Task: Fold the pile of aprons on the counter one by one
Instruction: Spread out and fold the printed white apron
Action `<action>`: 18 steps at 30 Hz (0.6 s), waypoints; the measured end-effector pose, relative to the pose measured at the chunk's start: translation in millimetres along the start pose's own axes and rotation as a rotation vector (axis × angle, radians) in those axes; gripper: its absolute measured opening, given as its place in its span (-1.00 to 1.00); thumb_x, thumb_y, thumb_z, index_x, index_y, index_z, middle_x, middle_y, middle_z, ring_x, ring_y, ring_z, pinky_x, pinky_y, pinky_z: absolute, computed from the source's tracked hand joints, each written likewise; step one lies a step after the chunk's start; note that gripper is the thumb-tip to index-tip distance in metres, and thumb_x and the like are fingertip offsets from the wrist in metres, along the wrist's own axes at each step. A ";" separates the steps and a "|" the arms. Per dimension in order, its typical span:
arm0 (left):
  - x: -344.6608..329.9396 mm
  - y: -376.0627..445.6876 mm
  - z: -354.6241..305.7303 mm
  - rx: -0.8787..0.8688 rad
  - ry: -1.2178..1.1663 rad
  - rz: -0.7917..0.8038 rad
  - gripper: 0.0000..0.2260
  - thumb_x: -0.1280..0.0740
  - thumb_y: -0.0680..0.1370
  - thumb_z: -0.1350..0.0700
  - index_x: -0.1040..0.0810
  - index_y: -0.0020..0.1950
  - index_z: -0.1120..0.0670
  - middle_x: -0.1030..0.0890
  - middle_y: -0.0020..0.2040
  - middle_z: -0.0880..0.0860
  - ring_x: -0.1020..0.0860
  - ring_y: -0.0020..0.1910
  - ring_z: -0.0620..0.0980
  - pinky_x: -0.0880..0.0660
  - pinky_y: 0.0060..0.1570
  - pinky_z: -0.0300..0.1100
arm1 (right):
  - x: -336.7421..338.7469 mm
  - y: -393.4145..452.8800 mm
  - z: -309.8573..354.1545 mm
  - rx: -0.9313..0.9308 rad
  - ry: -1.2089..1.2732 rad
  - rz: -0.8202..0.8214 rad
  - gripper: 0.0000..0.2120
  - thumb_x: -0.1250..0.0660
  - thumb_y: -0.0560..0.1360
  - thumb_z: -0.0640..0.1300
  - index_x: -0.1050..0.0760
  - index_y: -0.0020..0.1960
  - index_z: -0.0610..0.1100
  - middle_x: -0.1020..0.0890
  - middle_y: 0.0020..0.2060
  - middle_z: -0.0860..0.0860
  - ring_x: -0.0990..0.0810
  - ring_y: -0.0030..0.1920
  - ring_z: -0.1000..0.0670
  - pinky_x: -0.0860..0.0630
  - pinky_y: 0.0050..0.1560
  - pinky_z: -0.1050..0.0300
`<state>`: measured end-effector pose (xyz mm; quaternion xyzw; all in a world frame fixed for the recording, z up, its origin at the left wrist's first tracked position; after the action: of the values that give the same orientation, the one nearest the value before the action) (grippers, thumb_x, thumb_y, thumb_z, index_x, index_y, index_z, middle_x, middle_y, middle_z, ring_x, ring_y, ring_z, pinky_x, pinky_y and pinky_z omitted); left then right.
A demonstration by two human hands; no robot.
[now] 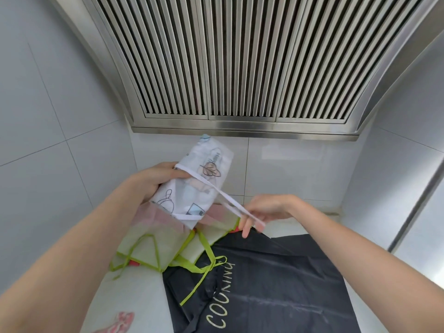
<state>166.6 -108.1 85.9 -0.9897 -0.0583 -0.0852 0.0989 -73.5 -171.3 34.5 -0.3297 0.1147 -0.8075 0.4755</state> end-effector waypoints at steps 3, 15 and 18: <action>-27.4 -14.3 -21.6 -0.075 0.000 0.218 -0.67 -0.47 0.40 0.22 -0.53 0.13 0.10 -0.69 -0.07 0.07 -0.67 -0.15 0.02 -0.62 -0.23 -0.10 | 5.7 15.3 -0.4 -0.058 -0.216 -0.321 -0.92 -0.28 0.53 -0.23 -0.55 -0.08 -0.20 -0.64 -0.11 -0.16 -0.67 -0.15 0.02 -0.52 -0.17 0.27; -38.6 -9.3 1.4 -0.115 -0.303 0.135 -0.87 -0.19 0.58 0.28 -0.52 -0.03 0.15 -0.68 -0.29 0.05 -0.66 -0.35 -0.04 -0.58 -0.39 -0.20 | 24.7 -14.2 60.8 0.718 0.908 -0.306 -0.49 -0.62 0.04 0.12 -0.62 -0.14 -0.13 -0.67 -0.20 -0.05 -0.64 -0.24 0.03 -0.60 -0.21 0.22; -29.2 -4.4 6.1 -0.055 -0.130 0.145 -0.91 -0.25 0.55 0.26 -0.54 -0.02 0.15 -0.69 -0.24 0.05 -0.66 -0.29 -0.02 -0.61 -0.31 -0.16 | 39.4 -19.4 66.6 0.634 0.709 -0.454 -0.57 -0.43 0.41 -0.28 -0.44 0.24 -0.31 -0.58 0.11 -0.15 -0.60 0.05 -0.06 -0.57 0.10 0.14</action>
<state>138.4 -105.5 75.6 -0.9971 0.0093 -0.0153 0.0735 -57.3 -185.9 111.2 0.1073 -0.0557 -0.9473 0.2968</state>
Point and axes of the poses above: each hand's wrist, its own y-axis towards the middle knuckle, its own x-axis out of the back of the hand, z = x × y, the point moved 3 cm from there along y, towards the middle knuckle
